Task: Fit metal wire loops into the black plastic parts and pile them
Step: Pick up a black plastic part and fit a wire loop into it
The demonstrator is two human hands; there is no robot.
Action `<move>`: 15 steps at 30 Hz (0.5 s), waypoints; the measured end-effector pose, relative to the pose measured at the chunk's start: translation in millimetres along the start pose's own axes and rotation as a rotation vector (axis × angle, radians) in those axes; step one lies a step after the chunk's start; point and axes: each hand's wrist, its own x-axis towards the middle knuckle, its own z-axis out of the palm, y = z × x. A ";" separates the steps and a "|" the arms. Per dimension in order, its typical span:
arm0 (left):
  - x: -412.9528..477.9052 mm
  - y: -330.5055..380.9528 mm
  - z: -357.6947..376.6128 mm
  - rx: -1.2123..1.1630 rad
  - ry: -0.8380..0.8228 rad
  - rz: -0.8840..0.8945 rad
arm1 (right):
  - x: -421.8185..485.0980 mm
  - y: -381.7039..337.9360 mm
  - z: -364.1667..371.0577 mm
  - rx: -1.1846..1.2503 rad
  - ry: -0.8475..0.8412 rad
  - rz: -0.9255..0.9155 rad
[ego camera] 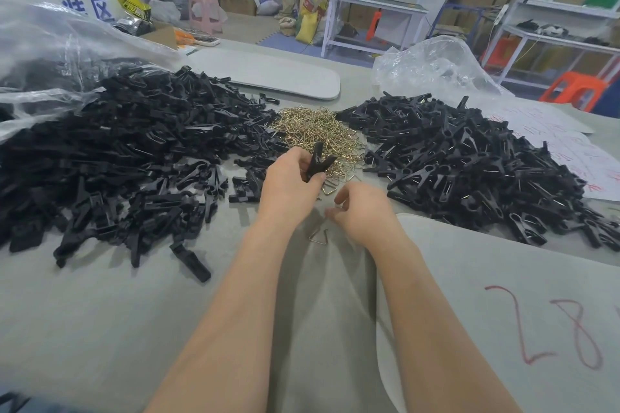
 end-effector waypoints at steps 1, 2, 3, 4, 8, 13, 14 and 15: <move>0.0 -0.1 0.1 -0.001 0.001 -0.002 | 0.1 -0.1 -0.2 0.001 -0.012 0.002; -0.1 -0.1 -0.1 -0.003 0.002 -0.003 | 0.4 -0.4 -0.5 -0.001 -0.020 0.004; -0.2 -0.1 -0.2 -0.006 0.002 -0.004 | 0.4 -0.7 -0.9 -0.011 -0.027 0.004; -0.4 0.1 -0.3 -0.009 0.001 -0.005 | 0.3 -0.9 -1.2 -0.030 -0.030 -0.002; -1.3 1.3 -0.2 -0.003 -0.012 0.003 | -2.0 -3.4 -1.1 -0.086 0.005 -0.044; -1.5 1.8 -0.2 0.030 -0.020 0.014 | -0.7 2.3 -5.1 0.078 0.159 0.016; -1.4 1.5 -0.1 0.050 -0.025 0.021 | -0.8 5.1 -6.2 0.141 0.177 0.045; -1.5 0.8 0.2 0.077 -0.033 0.031 | -0.7 7.8 -6.6 0.206 0.183 0.067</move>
